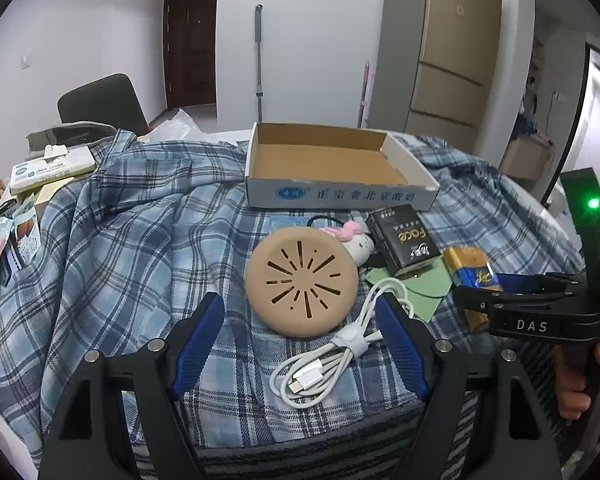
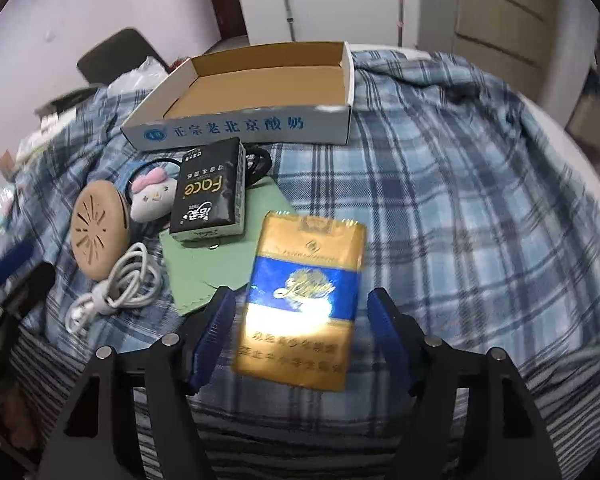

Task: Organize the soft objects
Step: 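Lower the left tool to the white cable while the right tool grasps the gold cigarette pack, then grasp the white coiled cable with the left tool and lift it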

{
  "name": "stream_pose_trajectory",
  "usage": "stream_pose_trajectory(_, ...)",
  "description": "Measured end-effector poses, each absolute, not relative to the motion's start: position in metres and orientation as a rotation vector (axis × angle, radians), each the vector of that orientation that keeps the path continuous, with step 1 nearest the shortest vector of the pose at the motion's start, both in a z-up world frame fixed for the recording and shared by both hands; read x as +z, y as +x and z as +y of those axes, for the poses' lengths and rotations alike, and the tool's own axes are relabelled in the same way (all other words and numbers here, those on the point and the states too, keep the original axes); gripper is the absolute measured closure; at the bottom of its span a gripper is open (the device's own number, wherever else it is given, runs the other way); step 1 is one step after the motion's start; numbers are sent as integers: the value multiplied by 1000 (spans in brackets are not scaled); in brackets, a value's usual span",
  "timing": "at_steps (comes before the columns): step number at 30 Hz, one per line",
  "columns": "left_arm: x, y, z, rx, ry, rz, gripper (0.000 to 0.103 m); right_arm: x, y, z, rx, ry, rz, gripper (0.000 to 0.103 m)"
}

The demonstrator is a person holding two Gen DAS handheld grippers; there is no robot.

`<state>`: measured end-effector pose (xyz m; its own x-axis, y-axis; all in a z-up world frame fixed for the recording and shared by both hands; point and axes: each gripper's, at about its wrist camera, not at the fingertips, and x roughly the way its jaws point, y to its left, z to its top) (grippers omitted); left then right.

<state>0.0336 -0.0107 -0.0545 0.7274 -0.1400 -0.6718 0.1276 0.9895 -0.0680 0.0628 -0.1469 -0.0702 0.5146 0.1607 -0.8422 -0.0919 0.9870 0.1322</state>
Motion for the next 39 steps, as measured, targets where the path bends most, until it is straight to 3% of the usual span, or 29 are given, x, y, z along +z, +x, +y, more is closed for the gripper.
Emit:
stream_pose_trajectory(1, -54, 34, -11, -153, -16, 743, 23, -72, 61, -147, 153, 103, 1020, 40)
stream_pose_trajectory(2, -54, 33, -11, -164, -17, 744, 23, -73, 61, -148, 145, 118, 1019, 51)
stream_pose_trajectory(3, -53, 32, -11, -169, -16, 745, 23, -72, 59, -148, 132, 128, 1009, 52)
stream_pose_trajectory(6, -54, 33, -11, -191, -2, 788, 26, -65, 51, -147, 135, 107, 963, 53)
stream_pose_trajectory(8, -59, 36, -10, -210, 3, 839, 42, -57, 46, -146, 141, 70, 921, 53)
stream_pose_trajectory(12, -70, 43, -12, -314, 10, 954, 54, -45, 41, -149, 190, 60, 885, 52)
stream_pose_trajectory(21, -76, 62, -27, -445, 105, 1056, 57, -46, 34, -168, 178, 103, 882, 52)
stream_pose_trajectory(29, -82, 74, -33, -462, 97, 1065, 75, -42, 27, -175, 162, 77, 867, 52)
stream_pose_trajectory(39, -84, 79, -42, -502, 190, 1108, 76, -50, 30, -176, 175, 105, 891, 52)
